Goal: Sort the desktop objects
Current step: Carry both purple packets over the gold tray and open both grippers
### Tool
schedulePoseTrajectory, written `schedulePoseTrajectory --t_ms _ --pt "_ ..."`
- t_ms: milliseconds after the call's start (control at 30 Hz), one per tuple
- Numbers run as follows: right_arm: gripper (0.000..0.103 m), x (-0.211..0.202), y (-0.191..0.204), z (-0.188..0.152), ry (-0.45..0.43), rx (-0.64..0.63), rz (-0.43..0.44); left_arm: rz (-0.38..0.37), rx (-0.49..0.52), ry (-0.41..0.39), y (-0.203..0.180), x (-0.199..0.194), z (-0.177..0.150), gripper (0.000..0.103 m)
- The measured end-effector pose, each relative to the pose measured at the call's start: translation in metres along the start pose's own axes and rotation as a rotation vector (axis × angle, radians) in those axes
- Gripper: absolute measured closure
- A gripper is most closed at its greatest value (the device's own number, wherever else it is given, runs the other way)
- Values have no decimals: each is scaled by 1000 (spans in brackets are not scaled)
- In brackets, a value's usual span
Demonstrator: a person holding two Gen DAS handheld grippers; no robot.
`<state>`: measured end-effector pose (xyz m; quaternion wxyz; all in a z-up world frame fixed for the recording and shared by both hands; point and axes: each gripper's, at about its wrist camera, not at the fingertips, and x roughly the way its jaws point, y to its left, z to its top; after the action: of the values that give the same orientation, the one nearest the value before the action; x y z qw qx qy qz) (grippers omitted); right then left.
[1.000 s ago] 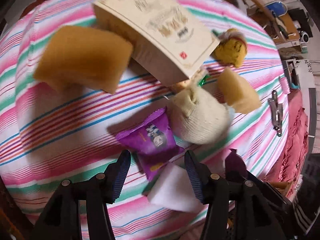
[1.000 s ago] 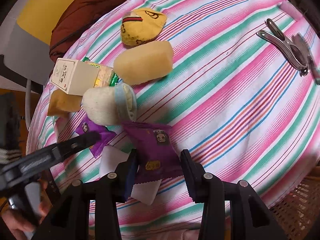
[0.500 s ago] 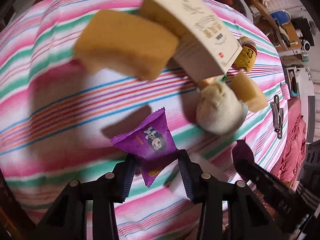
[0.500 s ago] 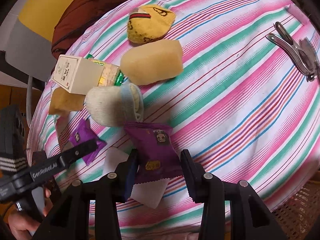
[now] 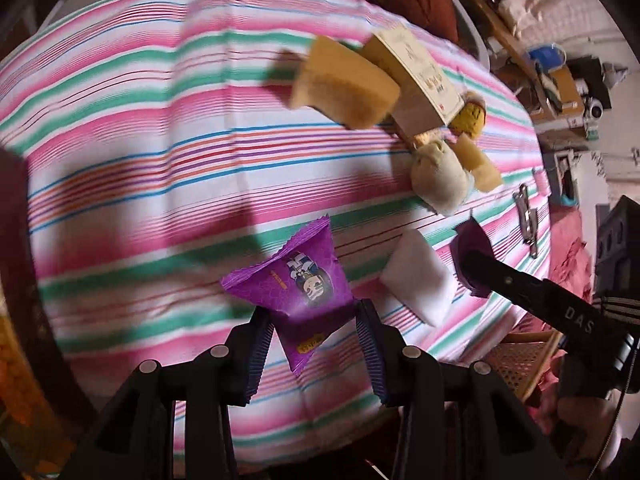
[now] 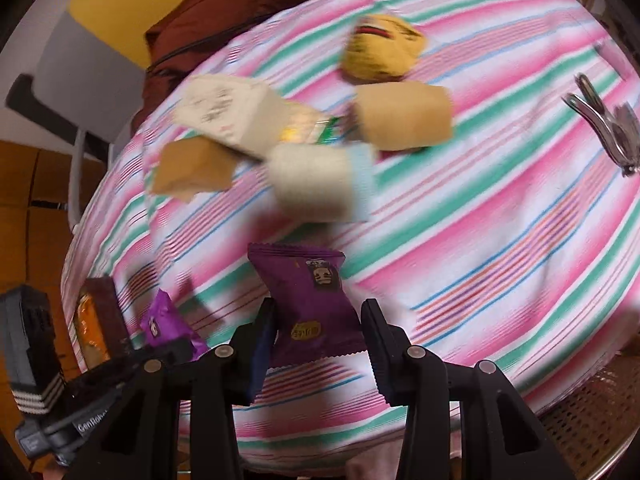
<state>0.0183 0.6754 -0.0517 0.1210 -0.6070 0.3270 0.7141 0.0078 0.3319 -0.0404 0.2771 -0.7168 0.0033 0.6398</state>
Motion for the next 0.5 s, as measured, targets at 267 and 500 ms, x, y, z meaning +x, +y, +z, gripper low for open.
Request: schedulePoseTrajectory --t_ms 267,500 --pt "60 35 109 -13 28 -117 55 -23 -75 -108 32 -39 -7 60" --pt "60 54 201 -40 71 -225 107 -15 -213 -169 121 -82 -34 60"
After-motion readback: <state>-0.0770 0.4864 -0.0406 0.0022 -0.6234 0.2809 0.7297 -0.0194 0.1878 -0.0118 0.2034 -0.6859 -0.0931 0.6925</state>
